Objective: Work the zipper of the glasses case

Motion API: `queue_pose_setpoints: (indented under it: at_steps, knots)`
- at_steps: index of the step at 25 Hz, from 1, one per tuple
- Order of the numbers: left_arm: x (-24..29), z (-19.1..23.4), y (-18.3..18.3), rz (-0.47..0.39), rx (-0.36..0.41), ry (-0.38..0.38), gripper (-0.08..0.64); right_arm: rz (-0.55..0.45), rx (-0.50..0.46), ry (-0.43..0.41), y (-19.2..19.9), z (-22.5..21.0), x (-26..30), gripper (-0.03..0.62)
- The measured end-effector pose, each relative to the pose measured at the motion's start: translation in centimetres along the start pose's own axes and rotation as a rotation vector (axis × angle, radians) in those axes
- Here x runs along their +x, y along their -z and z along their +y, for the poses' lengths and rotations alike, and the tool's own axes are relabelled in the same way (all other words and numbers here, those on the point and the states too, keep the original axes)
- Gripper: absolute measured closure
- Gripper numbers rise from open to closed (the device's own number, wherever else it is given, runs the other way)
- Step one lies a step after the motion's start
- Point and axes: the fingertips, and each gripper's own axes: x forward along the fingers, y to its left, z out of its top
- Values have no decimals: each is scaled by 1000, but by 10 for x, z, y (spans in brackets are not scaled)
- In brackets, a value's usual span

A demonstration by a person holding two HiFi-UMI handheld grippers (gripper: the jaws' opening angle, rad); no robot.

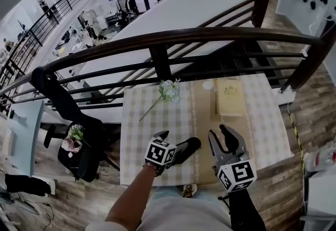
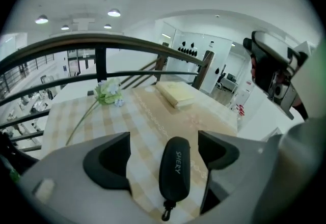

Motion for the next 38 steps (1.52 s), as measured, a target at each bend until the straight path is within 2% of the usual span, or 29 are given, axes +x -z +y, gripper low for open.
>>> queue_pose_setpoints:
  at_steps: [4, 11, 15, 17, 18, 22, 26, 30, 38]
  knots:
    - [-33, -1, -26, -134, 38, -51, 143, -3, -11, -14, -4, 6, 2, 417]
    - [-90, -12, -67, -339, 146, -154, 207, -21, -25, -28, -12, 13, 5, 416]
    - [-129, -15, -94, -469, 204, -241, 322, -36, -32, -26, -17, 16, 10, 413]
    - [-151, -11, -108, -545, 234, -316, 444, -46, -38, -30, -22, 19, 13, 412]
    - [-162, -10, -114, -578, 244, -350, 556, -51, -42, -33, -25, 21, 15, 411]
    - [-194, -7, -131, -674, 248, -397, 559, -73, -59, -42, -37, 26, 23, 408]
    - [-216, -7, -141, -735, 262, -439, 560, -99, -96, -46, -48, 32, 26, 403]
    - [-226, -9, -148, -763, 276, -452, 560, -129, -145, -59, -60, 38, 29, 403]
    - [-233, -7, -157, -787, 297, -470, 560, -169, -163, -61, -73, 42, 33, 399]
